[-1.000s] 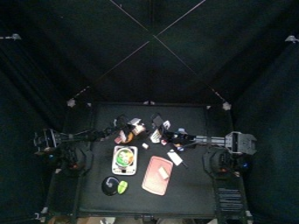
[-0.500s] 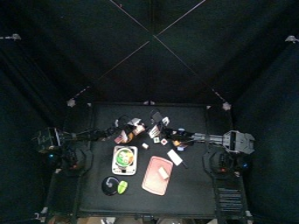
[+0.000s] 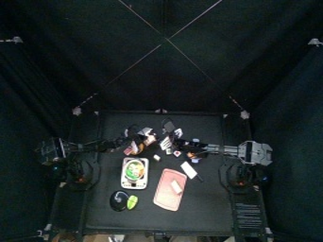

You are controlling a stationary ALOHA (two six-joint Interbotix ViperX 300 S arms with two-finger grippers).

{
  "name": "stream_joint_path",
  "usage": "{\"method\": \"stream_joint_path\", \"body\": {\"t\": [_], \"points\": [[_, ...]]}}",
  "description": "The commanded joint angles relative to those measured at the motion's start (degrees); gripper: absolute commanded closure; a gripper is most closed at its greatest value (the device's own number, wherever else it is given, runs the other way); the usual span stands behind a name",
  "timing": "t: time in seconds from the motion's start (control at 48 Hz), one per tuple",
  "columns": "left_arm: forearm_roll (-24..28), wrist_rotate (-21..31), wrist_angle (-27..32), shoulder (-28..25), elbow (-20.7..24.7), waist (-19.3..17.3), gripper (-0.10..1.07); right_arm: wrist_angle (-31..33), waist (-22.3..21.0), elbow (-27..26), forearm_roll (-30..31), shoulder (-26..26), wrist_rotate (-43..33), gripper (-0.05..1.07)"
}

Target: Grab pairing knife

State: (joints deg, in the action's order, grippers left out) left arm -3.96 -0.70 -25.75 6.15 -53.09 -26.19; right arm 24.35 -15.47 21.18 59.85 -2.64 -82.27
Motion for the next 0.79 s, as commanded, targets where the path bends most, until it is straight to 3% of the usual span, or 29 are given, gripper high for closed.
{"method": "stream_joint_path", "body": {"t": [0.0,0.771], "points": [[-0.1,0.0,-0.1,0.4,0.4,-0.4,0.69,0.1,0.3,-0.1,-0.4,1.0,0.0,-0.01],[-0.2,0.0,0.0,0.4,0.4,-0.4,0.69,0.4,0.5,-5.7,1.2,-6.2,0.0,0.05]]}}
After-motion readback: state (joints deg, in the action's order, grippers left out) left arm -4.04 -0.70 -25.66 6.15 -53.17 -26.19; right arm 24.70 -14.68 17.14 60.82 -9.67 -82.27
